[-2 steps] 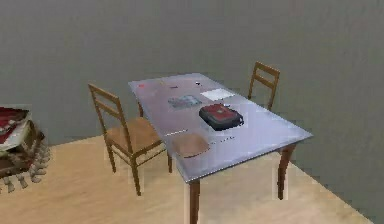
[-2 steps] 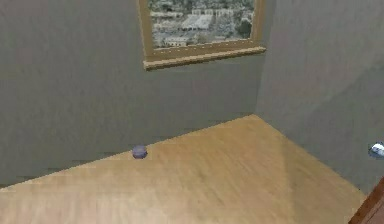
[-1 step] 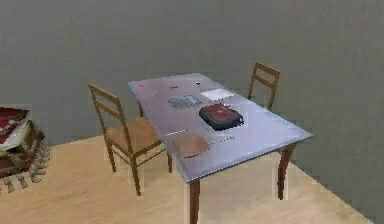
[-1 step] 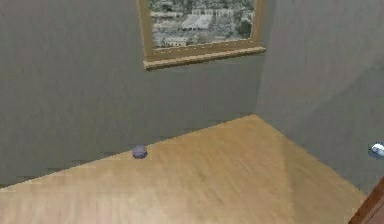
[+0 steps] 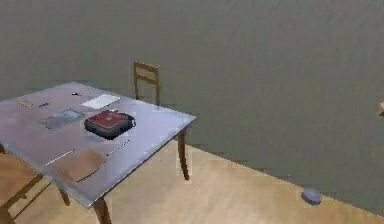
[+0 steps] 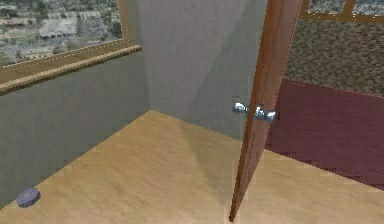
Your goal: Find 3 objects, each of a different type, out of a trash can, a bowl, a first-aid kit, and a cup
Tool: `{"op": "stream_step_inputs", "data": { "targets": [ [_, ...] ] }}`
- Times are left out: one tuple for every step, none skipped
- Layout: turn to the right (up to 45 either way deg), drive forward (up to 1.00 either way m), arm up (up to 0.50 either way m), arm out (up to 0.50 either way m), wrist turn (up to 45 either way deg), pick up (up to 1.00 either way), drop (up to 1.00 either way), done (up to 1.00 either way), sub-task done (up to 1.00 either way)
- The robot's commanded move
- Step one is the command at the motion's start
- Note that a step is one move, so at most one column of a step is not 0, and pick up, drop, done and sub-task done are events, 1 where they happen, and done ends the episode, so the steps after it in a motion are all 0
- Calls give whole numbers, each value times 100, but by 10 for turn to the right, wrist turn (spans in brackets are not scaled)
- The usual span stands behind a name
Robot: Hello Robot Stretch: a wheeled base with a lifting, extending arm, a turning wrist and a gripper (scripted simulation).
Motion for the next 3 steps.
{"op": "stream_step_inputs", "data": {
  "targets": [
    [0, 30, 0, 0, 0, 0, 0, 0, 0],
    [-300, 0, 0, 0, 0, 0, 0, 0, 0],
    [0, 0, 0, 0, 0, 0, 0, 100, 0]
  ]
}}
